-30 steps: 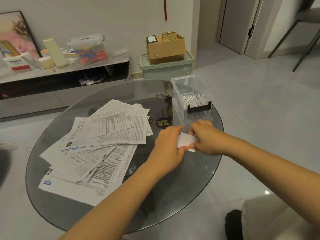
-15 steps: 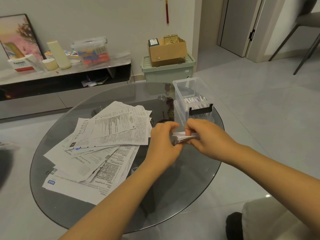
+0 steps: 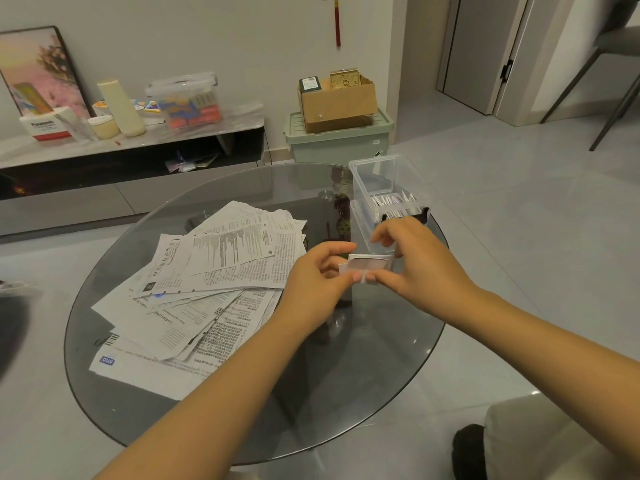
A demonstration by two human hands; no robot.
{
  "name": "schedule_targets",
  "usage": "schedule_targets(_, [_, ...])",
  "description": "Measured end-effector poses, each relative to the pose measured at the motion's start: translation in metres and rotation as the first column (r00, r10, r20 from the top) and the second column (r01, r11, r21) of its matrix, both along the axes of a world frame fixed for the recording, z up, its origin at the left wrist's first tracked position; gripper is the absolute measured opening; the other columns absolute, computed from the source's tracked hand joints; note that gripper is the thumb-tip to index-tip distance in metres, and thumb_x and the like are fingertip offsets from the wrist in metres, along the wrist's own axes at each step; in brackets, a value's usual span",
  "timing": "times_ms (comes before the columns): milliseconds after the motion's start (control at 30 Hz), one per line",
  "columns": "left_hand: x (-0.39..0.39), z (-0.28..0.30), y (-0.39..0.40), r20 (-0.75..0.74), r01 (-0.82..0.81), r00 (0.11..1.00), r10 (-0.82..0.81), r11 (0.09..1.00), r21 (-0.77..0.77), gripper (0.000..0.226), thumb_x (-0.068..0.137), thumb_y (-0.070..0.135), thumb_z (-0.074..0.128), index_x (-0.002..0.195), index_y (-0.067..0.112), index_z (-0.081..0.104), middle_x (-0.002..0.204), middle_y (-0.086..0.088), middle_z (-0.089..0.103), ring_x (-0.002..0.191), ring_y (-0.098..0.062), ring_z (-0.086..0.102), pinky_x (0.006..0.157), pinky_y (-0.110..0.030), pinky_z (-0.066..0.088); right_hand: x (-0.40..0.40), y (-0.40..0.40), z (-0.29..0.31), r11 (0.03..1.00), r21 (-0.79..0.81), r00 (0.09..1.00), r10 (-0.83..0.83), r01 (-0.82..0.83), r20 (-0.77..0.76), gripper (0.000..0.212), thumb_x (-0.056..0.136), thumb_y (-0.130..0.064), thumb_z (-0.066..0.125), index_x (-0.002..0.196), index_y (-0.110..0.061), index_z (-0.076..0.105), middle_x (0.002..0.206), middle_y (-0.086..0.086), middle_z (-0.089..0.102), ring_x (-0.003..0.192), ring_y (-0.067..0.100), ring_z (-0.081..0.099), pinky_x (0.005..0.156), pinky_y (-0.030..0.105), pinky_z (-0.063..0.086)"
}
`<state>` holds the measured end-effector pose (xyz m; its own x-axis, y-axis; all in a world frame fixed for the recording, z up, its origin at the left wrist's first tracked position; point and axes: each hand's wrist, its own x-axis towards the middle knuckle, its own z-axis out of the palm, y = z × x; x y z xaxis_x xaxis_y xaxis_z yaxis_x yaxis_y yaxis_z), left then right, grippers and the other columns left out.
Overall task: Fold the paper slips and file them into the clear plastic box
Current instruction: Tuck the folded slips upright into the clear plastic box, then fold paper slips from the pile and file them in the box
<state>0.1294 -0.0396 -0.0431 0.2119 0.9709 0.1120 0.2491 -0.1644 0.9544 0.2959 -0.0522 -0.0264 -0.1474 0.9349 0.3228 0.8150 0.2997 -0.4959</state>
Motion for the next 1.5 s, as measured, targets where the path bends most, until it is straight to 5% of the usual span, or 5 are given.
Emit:
schedule_targets(267, [0.006, -0.008, -0.006, -0.260, -0.047, 0.964, 0.065, 0.996, 0.075, 0.018, 0.079, 0.008, 0.070, 0.081, 0.026, 0.068, 0.077, 0.013, 0.064, 0.070, -0.001, 0.056, 0.060, -0.001, 0.039, -0.006, -0.004, -0.006, 0.983, -0.178, 0.958, 0.095, -0.047, 0.272, 0.012, 0.092, -0.028, 0.054, 0.092, -0.018, 0.061, 0.078, -0.004, 0.053, 0.073, 0.014, 0.046, 0.064, 0.029, 0.041])
schedule_targets(633, [0.006, -0.004, 0.002, -0.281, -0.045, 0.958, 0.047, 0.999, 0.013, 0.017, 0.083, 0.009, 0.067, 0.091, 0.025, 0.069, 0.087, 0.009, 0.065, 0.073, -0.002, 0.057, 0.060, -0.002, 0.041, -0.008, -0.003, -0.006, 0.971, -0.234, 0.949, 0.111, -0.040, 0.296, 0.022, 0.093, -0.012, 0.047, 0.111, -0.018, 0.057, 0.101, 0.005, 0.062, 0.090, 0.023, 0.057, 0.072, 0.034, 0.047])
schedule_targets(967, [0.009, 0.011, 0.004, -0.261, -0.066, 0.958, 0.115, 0.980, 0.188, 0.026, 0.082, 0.000, 0.063, 0.097, 0.021, 0.069, 0.079, 0.014, 0.063, 0.070, 0.011, 0.055, 0.064, -0.002, 0.040, -0.005, 0.004, 0.017, 0.994, -0.086, 0.970, 0.085, -0.067, 0.229, 0.016, 0.093, -0.027, 0.052, 0.097, -0.018, 0.065, 0.083, -0.007, 0.044, 0.078, 0.014, 0.050, 0.070, 0.032, 0.045])
schedule_targets(1367, [0.021, 0.059, 0.048, -0.302, 0.013, 0.948, 0.098, 0.939, 0.344, 0.045, 0.084, 0.008, 0.065, 0.122, 0.028, 0.054, 0.109, 0.004, 0.059, 0.089, 0.000, 0.054, 0.078, -0.002, 0.039, 0.016, 0.033, 0.057, 0.994, -0.047, 0.982, -0.101, 0.095, -0.159, 0.006, 0.086, -0.018, 0.062, 0.087, -0.018, 0.068, 0.070, -0.013, 0.060, 0.066, 0.004, 0.057, 0.063, 0.016, 0.045])
schedule_targets(1500, [0.034, 0.069, 0.069, -0.358, 0.100, 0.933, 0.039, 0.927, 0.361, 0.043, 0.088, 0.027, 0.063, 0.128, 0.026, 0.049, 0.113, 0.014, 0.053, 0.107, -0.003, 0.049, 0.097, -0.021, 0.039, 0.035, 0.050, 0.062, 0.945, 0.003, 0.877, -0.303, 0.327, -0.374, 0.006, 0.085, -0.015, 0.063, 0.081, -0.018, 0.065, 0.067, -0.008, 0.061, 0.065, 0.012, 0.062, 0.068, 0.035, 0.056])
